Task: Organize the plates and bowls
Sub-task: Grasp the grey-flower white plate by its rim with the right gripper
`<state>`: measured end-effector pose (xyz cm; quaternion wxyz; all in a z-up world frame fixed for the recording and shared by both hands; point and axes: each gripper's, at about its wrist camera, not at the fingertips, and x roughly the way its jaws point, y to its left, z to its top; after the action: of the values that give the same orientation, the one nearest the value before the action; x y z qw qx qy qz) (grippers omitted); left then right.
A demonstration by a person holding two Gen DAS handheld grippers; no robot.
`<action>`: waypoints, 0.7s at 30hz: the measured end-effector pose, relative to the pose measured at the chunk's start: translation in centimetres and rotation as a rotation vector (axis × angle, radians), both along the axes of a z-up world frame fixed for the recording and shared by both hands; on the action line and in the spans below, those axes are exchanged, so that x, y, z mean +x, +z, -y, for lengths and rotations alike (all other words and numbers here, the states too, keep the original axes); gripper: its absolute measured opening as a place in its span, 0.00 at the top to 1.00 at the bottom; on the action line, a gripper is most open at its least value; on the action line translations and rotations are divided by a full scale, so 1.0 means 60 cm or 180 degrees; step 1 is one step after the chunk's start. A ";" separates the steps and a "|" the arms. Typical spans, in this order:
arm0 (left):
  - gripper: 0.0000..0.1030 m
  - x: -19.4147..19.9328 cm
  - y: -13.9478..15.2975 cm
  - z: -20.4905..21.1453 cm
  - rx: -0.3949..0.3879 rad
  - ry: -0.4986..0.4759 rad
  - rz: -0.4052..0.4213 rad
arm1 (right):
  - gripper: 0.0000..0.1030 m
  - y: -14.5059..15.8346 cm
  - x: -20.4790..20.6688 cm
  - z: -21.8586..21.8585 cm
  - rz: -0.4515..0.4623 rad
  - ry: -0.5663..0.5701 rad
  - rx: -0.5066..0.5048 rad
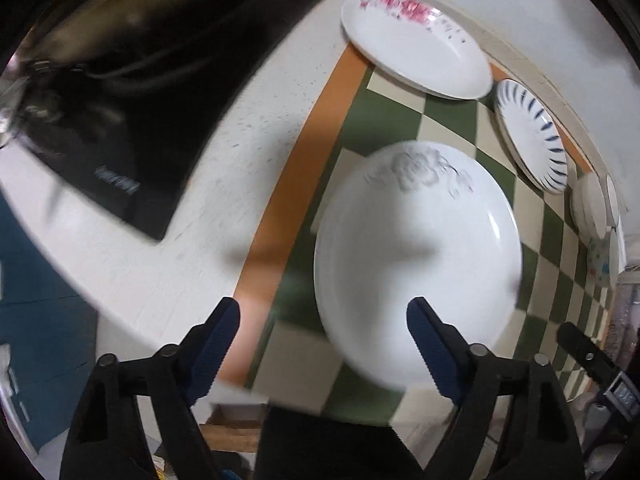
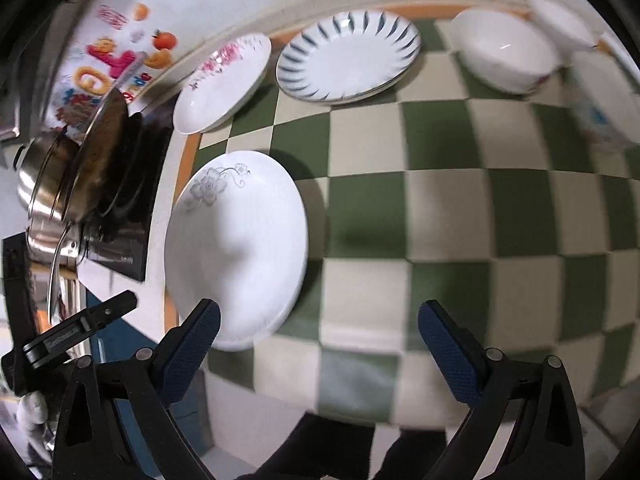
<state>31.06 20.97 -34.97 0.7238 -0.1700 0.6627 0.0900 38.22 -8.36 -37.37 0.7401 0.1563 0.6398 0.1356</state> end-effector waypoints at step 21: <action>0.75 0.067 -0.049 0.052 -0.0128 -0.0581 -0.0103 | 0.85 -0.142 0.097 -0.078 -0.0468 0.0135 0.0202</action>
<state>35.11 17.87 -37.90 0.7146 -0.1218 0.6888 0.0130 44.06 -3.71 -45.90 0.6828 0.1756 0.6910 0.1596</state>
